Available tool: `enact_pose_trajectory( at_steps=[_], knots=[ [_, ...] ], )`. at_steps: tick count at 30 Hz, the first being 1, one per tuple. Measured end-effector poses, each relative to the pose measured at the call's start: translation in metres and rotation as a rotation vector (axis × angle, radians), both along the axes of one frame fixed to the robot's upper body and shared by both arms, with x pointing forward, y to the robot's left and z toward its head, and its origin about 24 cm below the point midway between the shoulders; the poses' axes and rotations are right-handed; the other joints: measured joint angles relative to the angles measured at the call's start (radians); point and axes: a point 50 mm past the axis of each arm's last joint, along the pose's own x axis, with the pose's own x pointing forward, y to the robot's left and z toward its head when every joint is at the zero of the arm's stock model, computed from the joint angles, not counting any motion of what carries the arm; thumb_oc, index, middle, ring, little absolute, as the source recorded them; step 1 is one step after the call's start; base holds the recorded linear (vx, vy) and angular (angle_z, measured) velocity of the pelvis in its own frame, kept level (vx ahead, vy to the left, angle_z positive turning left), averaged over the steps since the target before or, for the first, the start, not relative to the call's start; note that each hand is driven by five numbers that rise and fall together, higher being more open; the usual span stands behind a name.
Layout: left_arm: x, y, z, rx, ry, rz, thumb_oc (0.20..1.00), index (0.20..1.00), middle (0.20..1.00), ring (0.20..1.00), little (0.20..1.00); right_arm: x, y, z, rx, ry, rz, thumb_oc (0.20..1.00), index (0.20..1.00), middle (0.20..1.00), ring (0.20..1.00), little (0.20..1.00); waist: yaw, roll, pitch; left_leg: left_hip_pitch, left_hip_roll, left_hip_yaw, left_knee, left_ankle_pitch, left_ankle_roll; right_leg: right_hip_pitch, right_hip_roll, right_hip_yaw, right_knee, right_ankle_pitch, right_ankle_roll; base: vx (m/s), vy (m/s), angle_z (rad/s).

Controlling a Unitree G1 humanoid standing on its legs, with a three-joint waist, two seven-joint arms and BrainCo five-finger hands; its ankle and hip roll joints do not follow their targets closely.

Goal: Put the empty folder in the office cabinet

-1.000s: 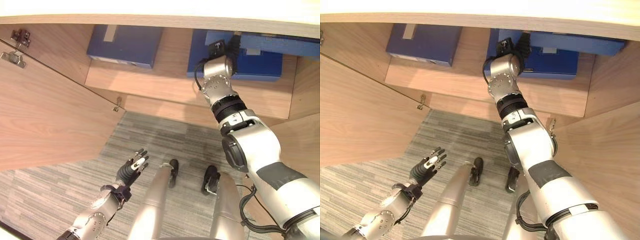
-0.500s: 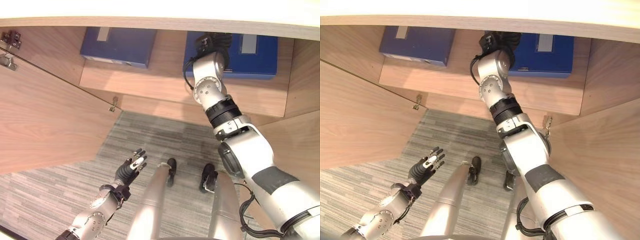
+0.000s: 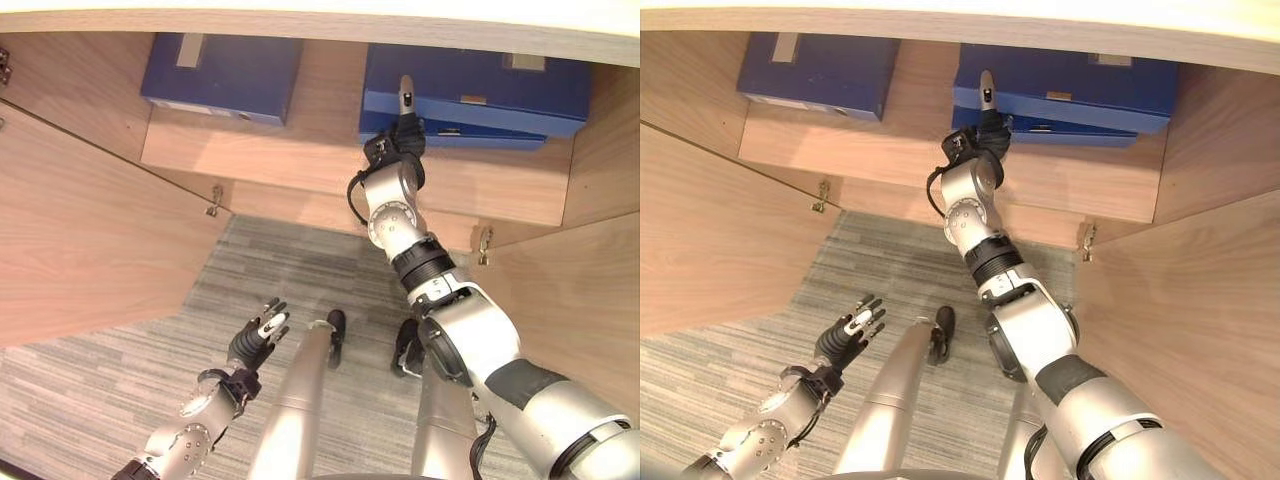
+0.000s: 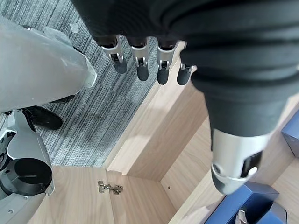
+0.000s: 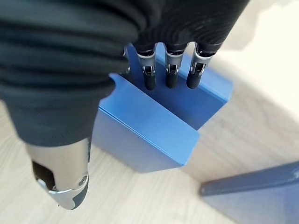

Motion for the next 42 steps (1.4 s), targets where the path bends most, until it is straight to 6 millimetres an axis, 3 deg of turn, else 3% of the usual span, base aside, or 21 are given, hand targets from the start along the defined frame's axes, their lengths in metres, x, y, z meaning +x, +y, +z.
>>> enact_pose_trajectory(
  at_steps=[18, 26, 30, 37, 42],
  knots=[
    [0.000, -0.002, -0.001, -0.005, 0.008, 0.021, 1.000, 1.000, 1.000, 1.000, 1.000, -0.006, -0.002, -0.009, 0.047, -0.007, 0.000, 1.000, 1.000, 1.000, 1.000, 1.000, 0.001, 0.018, 0.032, 0.000, 0.002, 0.010, 0.000, 0.000, 0.000, -0.007, 0.002, 0.009, 0.004, 0.001, -0.001, 0.00, 0.000, 0.00],
    [0.008, -0.008, 0.004, -0.037, 0.000, 0.046, 1.000, 1.000, 1.000, 1.000, 1.000, -0.034, 0.001, -0.018, 0.136, -0.091, 0.044, 1.000, 1.000, 1.000, 1.000, 1.000, -0.005, 0.018, 0.038, 0.001, 0.005, 0.015, -0.001, 0.000, 0.000, -0.009, 0.013, 0.016, 0.002, 0.006, -0.001, -0.01, 0.001, -0.02],
    [0.008, -0.010, 0.003, -0.041, 0.010, 0.056, 1.000, 1.000, 1.000, 1.000, 1.000, -0.044, 0.008, -0.026, 0.095, -0.101, 0.077, 1.000, 1.000, 1.000, 1.000, 1.000, -0.014, 0.018, 0.038, 0.001, 0.011, 0.019, 0.001, 0.000, 0.000, -0.011, 0.015, 0.020, 0.001, 0.009, -0.003, -0.01, -0.005, -0.04],
    [0.008, -0.009, 0.004, -0.041, 0.008, 0.067, 1.000, 1.000, 1.000, 1.000, 1.000, -0.058, 0.005, -0.015, 0.000, -0.209, 0.109, 1.000, 1.000, 1.000, 1.000, 1.000, -0.026, 0.006, 0.054, 0.000, 0.016, 0.020, 0.000, 0.000, -0.001, -0.014, 0.019, 0.019, 0.001, 0.011, -0.006, 0.00, -0.001, -0.01],
    [0.008, -0.008, 0.004, -0.036, 0.012, 0.076, 1.000, 1.000, 1.000, 1.000, 1.000, -0.063, 0.005, -0.019, -0.049, -0.229, 0.134, 1.000, 1.000, 1.000, 1.000, 1.000, -0.028, 0.003, 0.056, -0.001, 0.016, 0.020, 0.000, 0.000, 0.000, -0.015, 0.020, 0.019, 0.000, 0.011, -0.006, 0.00, 0.000, 0.00]
  ],
)
